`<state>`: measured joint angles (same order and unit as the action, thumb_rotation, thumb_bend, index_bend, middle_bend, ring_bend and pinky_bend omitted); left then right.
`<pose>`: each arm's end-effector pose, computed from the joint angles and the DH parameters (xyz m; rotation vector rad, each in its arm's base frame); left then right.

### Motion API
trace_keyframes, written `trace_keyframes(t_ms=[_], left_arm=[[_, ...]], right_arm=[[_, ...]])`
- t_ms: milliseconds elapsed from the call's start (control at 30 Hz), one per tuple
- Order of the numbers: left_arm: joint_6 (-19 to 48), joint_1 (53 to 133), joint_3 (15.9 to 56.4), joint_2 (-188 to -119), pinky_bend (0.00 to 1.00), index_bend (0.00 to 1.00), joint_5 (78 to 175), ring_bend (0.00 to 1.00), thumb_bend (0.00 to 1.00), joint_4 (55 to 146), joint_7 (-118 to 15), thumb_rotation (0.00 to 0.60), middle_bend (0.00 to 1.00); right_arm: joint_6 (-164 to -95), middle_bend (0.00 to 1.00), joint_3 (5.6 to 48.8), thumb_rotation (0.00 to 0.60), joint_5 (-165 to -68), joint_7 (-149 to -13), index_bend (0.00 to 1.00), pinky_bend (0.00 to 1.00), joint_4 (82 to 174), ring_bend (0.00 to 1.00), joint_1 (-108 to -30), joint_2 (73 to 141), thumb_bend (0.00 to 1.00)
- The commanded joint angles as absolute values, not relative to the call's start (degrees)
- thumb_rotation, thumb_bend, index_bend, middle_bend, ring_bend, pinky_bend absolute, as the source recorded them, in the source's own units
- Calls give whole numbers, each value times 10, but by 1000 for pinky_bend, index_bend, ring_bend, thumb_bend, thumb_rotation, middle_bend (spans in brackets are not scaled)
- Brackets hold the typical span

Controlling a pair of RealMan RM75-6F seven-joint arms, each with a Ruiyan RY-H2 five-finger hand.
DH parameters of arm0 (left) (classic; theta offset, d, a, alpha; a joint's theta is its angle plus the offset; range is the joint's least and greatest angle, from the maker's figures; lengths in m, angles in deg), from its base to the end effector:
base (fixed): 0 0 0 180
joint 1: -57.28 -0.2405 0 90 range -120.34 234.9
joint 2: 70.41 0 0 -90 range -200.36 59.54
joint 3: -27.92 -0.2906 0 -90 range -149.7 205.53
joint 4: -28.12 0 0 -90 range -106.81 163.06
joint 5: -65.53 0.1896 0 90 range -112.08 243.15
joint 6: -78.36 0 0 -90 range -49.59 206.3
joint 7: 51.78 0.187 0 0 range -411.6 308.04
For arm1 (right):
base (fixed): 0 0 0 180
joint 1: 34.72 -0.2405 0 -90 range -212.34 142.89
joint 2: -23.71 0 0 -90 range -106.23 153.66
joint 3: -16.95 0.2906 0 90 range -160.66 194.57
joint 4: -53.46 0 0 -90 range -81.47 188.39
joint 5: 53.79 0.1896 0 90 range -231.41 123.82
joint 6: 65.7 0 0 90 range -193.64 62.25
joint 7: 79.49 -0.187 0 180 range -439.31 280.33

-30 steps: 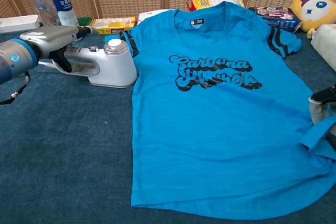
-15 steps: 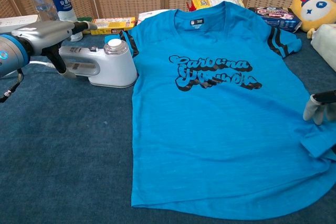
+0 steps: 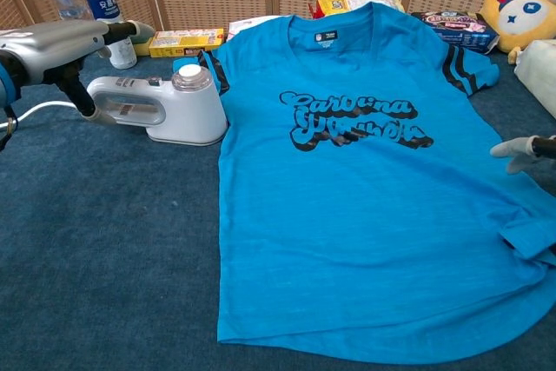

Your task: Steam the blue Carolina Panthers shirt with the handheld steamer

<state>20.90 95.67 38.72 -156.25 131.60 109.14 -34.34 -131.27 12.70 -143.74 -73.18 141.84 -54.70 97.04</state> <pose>-0.2058 0.4098 0.0253 -1.7555 -0.8959 -0.8914 -0.2924 -0.2659 0.0591 1.9176 -0.9506 0.7814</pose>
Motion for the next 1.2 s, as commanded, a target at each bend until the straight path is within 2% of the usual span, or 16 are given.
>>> trace_keyframes(t_ms=[33, 267, 467, 600, 733, 933, 1000, 1200], left_arm=[[189, 935, 374, -1521, 165, 0, 1327, 0, 141, 1152, -348, 592, 0], [152, 897, 355, -1458, 165, 0, 1338, 0, 141, 1241, -353, 597, 0], [83, 837, 320, -1405, 165, 0, 1394, 0, 141, 1290, -395, 599, 0], [12, 772, 285, -1360, 166, 0, 1434, 0, 140, 1311, -440, 599, 0], [-29, 732, 263, -1335, 167, 0, 1459, 0, 142, 1309, -473, 600, 0], [-70, 663, 226, -1309, 172, 0, 1458, 0, 149, 1289, -526, 600, 8], [-80, 648, 220, -1307, 172, 11, 1461, 0, 158, 1278, -542, 600, 25], [-131, 588, 214, -1311, 172, 47, 1460, 0, 171, 1239, -606, 600, 90]], right_arm=[[-1315, 197, 125, 600, -1439, -737, 69, 202, 1422, 166, -545, 965, 300], [-1336, 196, 120, 600, -1450, -752, 68, 200, 1427, 165, -534, 952, 299], [-1367, 205, 120, 600, -1452, -768, 92, 213, 1433, 182, -517, 935, 298], [-1405, 243, 129, 600, -1448, -784, 174, 262, 1432, 229, -497, 928, 292], [-1435, 318, 137, 600, -1445, -785, 270, 310, 1421, 281, -482, 931, 290], [-1471, 475, 149, 600, -1431, -796, 442, 576, 1413, 505, -457, 930, 311], [-1481, 514, 150, 600, -1431, -796, 489, 620, 1411, 538, -451, 932, 319], [-1502, 534, 152, 600, -1422, -788, 554, 604, 1412, 552, -428, 926, 329]])
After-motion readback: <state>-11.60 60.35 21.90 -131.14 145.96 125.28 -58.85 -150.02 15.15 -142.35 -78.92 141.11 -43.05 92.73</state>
